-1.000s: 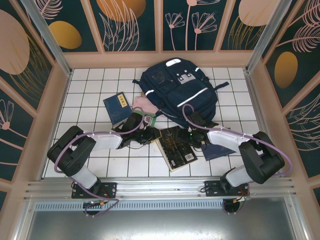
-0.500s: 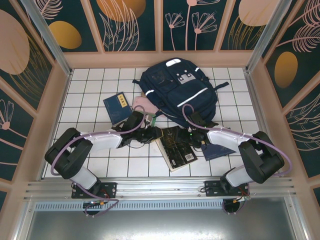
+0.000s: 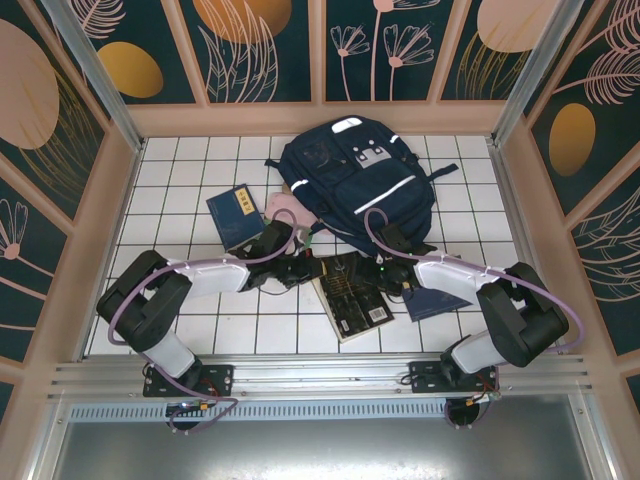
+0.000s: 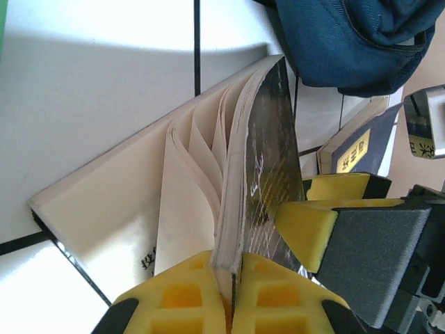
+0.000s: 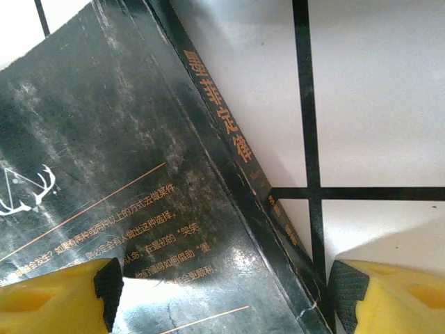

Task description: Pack the student bag

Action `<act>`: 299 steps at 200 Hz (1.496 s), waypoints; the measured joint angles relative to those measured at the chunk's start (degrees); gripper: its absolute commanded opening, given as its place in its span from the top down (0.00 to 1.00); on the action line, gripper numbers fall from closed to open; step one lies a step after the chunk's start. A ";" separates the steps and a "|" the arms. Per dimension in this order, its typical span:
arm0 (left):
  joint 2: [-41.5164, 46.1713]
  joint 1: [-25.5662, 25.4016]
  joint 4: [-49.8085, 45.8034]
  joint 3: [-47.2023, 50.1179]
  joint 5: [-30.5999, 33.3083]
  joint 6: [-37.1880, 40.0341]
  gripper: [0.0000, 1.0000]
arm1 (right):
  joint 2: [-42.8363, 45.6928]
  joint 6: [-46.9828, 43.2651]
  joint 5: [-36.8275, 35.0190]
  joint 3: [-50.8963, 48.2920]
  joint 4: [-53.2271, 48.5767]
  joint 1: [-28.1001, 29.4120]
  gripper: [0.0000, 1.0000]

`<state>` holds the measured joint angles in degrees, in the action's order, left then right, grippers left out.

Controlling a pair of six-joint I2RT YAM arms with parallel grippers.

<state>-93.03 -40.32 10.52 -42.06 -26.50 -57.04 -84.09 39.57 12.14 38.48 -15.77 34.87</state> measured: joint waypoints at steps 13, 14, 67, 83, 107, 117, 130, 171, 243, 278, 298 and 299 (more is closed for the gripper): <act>0.87 -0.11 -1.88 -0.81 0.52 1.03 1.00 | 0.85 -0.02 -0.09 -0.02 -0.07 0.02 0.16; 0.98 -0.15 -2.01 -0.90 0.63 1.14 1.00 | 0.90 -0.02 -0.07 -0.02 -0.07 0.02 0.15; 7.10 -0.24 -4.83 -1.25 0.74 3.93 1.00 | 7.34 -0.74 5.03 -4.83 4.59 -2.08 0.01; 9.25 -0.24 -4.83 -1.25 0.17 4.11 1.00 | 10.99 -0.44 9.51 -8.35 8.11 -5.49 0.01; 12.09 -0.26 -4.50 -1.22 -0.57 4.15 1.00 | 15.43 0.52 16.35 -14.19 14.49 -10.54 0.01; 12.90 -0.26 -4.02 -1.09 -1.07 4.20 1.00 | 16.52 1.05 18.73 -16.17 16.83 -11.37 0.01; 13.77 -0.24 -3.15 -0.59 -1.75 4.24 1.00 | 17.55 1.55 21.55 -18.21 19.74 -12.11 0.01; 16.15 -0.24 -0.50 1.75 -3.74 3.96 1.00 | 19.96 4.37 30.01 -22.75 30.88 -14.27 0.01; 19.39 -0.24 4.85 3.02 -6.88 2.34 1.00 | 19.54 6.82 33.33 -24.37 38.95 -13.03 0.01; 21.77 -0.24 6.14 3.45 -7.80 1.64 1.00 | 19.54 7.23 33.00 -24.39 40.54 -12.98 0.01; 23.10 -0.24 6.82 3.45 -8.15 1.33 1.00 | 19.67 8.50 35.21 -24.68 44.94 -12.07 0.02; 23.15 -0.24 6.84 3.45 -8.17 1.31 1.00 | 19.69 8.57 35.32 -24.70 45.11 -11.98 0.02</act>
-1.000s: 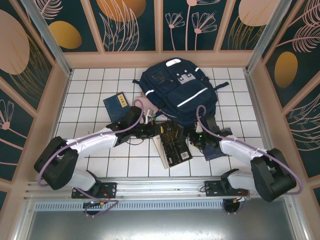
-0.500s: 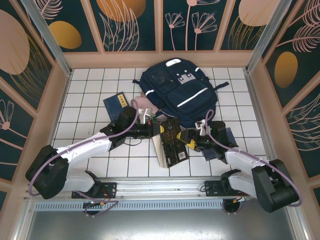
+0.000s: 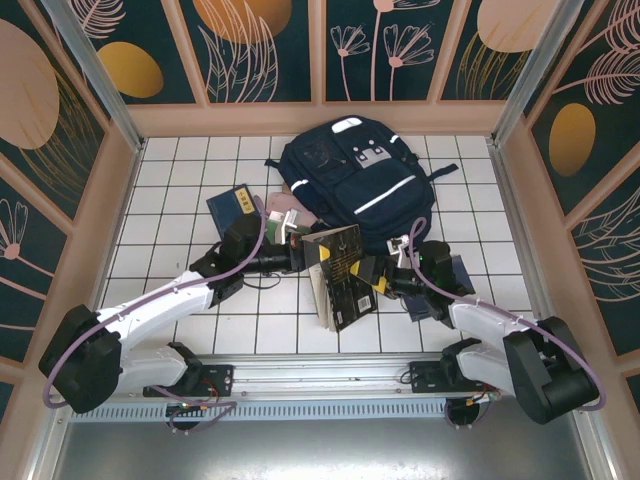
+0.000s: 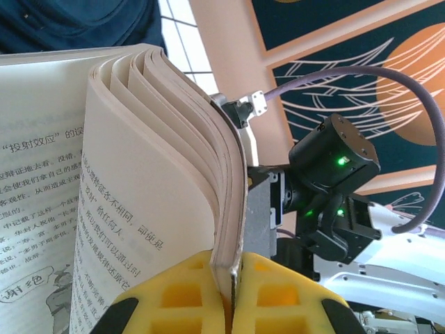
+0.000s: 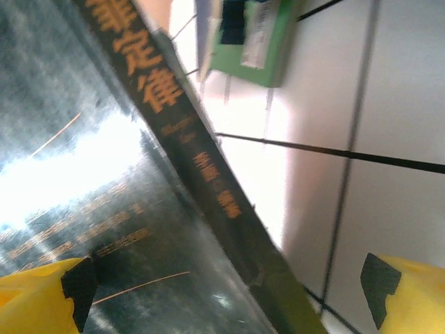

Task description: Pack the student bag

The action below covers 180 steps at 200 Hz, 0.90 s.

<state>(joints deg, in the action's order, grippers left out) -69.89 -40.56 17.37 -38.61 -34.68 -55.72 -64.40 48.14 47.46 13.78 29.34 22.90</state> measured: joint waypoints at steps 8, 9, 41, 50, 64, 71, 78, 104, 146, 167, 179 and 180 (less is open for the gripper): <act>0.31 0.00 0.11 0.00 -0.02 0.00 1.00 | 0.35 0.48 0.96 -0.13 1.57 0.81 0.04; 0.33 0.00 0.11 0.00 -0.02 0.00 1.00 | 0.44 0.50 1.07 -0.13 1.81 0.98 0.04; 0.66 0.04 0.46 -0.04 0.09 0.02 1.00 | 4.83 2.16 2.56 -0.31 3.48 3.72 0.24; 0.66 0.15 0.66 -0.07 0.22 0.02 1.00 | 6.19 3.08 2.49 -0.31 3.21 3.91 0.34; 0.66 0.26 1.46 -0.07 0.48 0.02 1.00 | 7.98 3.32 1.77 -0.31 1.92 3.87 0.46; 0.66 0.28 1.81 -0.07 0.50 0.02 1.00 | 8.57 3.23 1.29 -0.31 1.01 3.87 0.51; 0.66 0.28 1.92 -0.09 0.57 0.04 1.00 | 8.96 3.10 0.76 -0.31 0.11 3.82 0.57; 0.66 0.31 1.36 -0.33 0.83 0.39 1.00 | 9.16 2.27 -1.75 -0.28 -3.28 3.82 0.84; 0.74 0.61 -7.87 -3.39 7.87 4.98 0.44 | 11.39 -1.81 -4.37 0.70 -10.27 3.67 1.00; 0.74 1.11 -15.67 -6.58 14.34 8.92 0.26 | 12.59 -4.31 -7.08 3.96 -16.15 3.61 1.00; 0.74 1.73 -19.19 -7.78 17.68 9.92 0.20 | 12.96 -5.40 -8.24 6.03 -18.75 3.45 1.00; 0.74 1.77 -19.39 -7.82 17.79 10.01 0.19 | 13.00 -5.55 -8.35 6.27 -18.99 3.45 1.00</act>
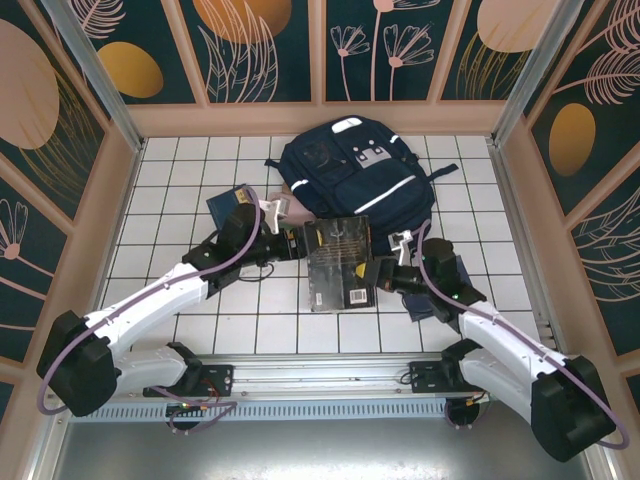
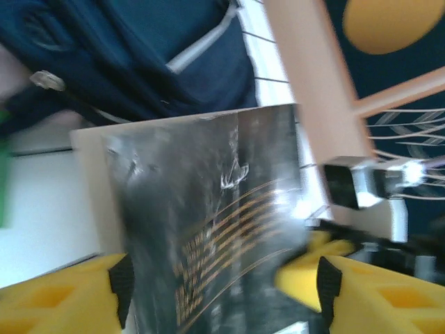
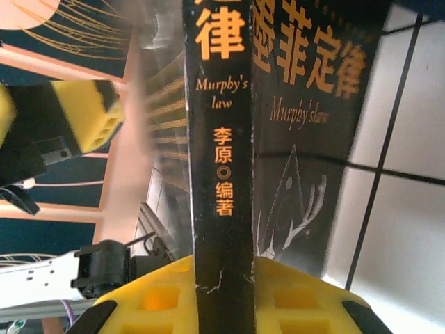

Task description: Pack the student bag

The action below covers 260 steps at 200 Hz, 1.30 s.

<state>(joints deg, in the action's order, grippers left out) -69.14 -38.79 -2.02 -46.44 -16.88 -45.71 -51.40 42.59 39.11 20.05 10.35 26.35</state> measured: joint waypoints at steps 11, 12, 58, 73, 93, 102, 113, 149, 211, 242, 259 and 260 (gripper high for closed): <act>0.00 0.90 -1.79 -0.24 1.62 0.74 0.17 | 0.13 -0.52 -0.66 1.40 -1.79 -0.15 1.00; 0.00 0.96 -1.92 -0.24 1.73 0.76 0.16 | 0.13 -0.55 -0.66 1.49 -1.86 -0.15 1.00; -4.28 2.05 3.15 3.17 -5.09 -2.86 0.14 | 0.26 2.27 3.10 3.19 -1.99 -0.66 1.00; -5.75 2.03 7.39 5.66 -8.76 -5.66 0.13 | 0.24 5.42 5.18 3.19 0.50 -1.16 1.00; -7.52 2.03 13.33 7.72 -12.79 -9.31 0.13 | 0.24 10.64 7.41 3.19 5.51 -1.64 1.00; -8.00 2.03 15.85 8.13 -14.23 -10.80 0.13 | 0.24 12.90 8.04 3.21 7.89 -1.68 1.00; -8.44 2.03 18.91 8.33 -15.72 -12.57 0.12 | 0.26 15.41 8.81 3.30 10.36 -1.68 1.00; -9.05 2.05 29.55 8.83 -19.23 -18.88 0.12 | 0.33 22.29 10.25 4.20 16.72 -1.84 1.00; -10.99 2.54 45.24 9.14 -22.12 -29.83 0.24 | 2.64 27.87 9.90 4.17 23.69 -2.05 1.00; -11.28 2.93 50.62 10.03 -22.32 -33.33 0.26 | 3.89 27.47 9.77 4.17 22.56 -2.40 1.00; -11.15 3.32 50.99 10.08 -22.05 -33.73 0.19 | 4.79 26.93 9.86 4.17 21.62 -2.97 1.00; -11.15 3.37 50.97 10.08 -22.01 -33.81 0.19 | 4.85 26.91 9.86 4.17 21.55 -3.04 1.00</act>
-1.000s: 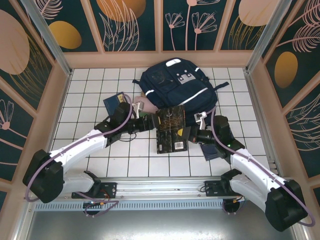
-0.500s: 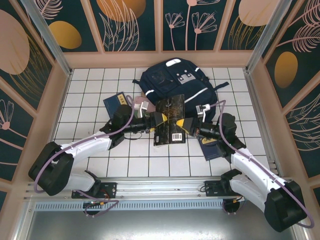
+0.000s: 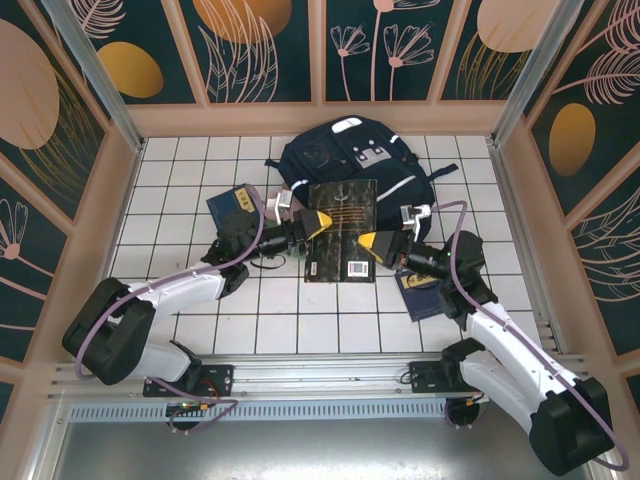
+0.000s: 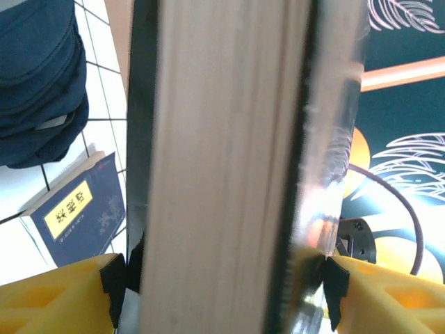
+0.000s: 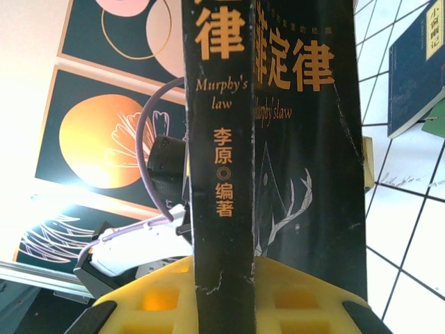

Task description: Pack the student bag

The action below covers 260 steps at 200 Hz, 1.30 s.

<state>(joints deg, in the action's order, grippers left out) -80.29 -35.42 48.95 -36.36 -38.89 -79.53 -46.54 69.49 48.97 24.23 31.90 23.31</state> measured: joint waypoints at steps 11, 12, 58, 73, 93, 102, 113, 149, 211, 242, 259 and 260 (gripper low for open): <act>0.44 0.20 -1.44 0.00 0.46 1.16 0.16 | 0.28 -0.07 0.04 0.00 -0.15 -0.31 1.00; 0.55 0.20 -1.70 0.00 0.50 1.22 0.16 | 0.28 -0.07 0.04 0.00 -0.17 -0.35 1.00; 1.86 0.26 -8.00 -0.09 2.27 5.33 0.12 | 0.22 1.88 0.52 0.00 -1.53 -0.50 1.00; 0.42 0.26 -5.88 -0.07 1.66 3.98 0.12 | -0.02 3.34 0.66 0.00 -0.33 -0.50 1.00; -1.81 0.26 -1.70 -0.04 0.72 1.07 0.12 | -0.35 4.55 0.63 0.00 0.35 -0.48 1.00; -2.43 0.26 0.33 -0.04 0.22 -0.28 0.12 | -0.44 4.85 0.63 0.00 0.50 -0.46 1.00; -2.86 0.26 2.95 -0.04 -0.24 -1.92 0.11 | -0.44 5.03 0.63 0.00 0.50 -0.46 1.00; -3.02 0.28 8.94 -0.04 -1.14 -5.81 0.23 | -0.44 3.13 0.63 0.04 0.00 -0.46 1.00; 0.94 0.26 4.66 -0.07 -0.55 -2.14 0.68 | -0.55 -6.49 0.61 1.53 -11.91 -1.31 1.00; 2.86 0.24 -0.33 -0.04 0.46 2.80 1.00 | -0.72 -9.92 1.09 3.08 -14.91 -1.99 1.00; 3.04 0.24 -1.68 0.00 0.90 3.78 1.00 | -1.55 -11.26 1.64 3.78 -16.20 -2.38 0.67; 3.04 0.24 -1.79 0.00 0.96 3.96 1.00 | -1.57 -11.30 1.64 3.80 -16.24 -2.38 0.64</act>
<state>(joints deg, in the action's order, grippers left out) -77.25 -35.18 47.16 -36.36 -37.93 -75.57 -48.12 58.19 50.61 28.03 15.66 20.93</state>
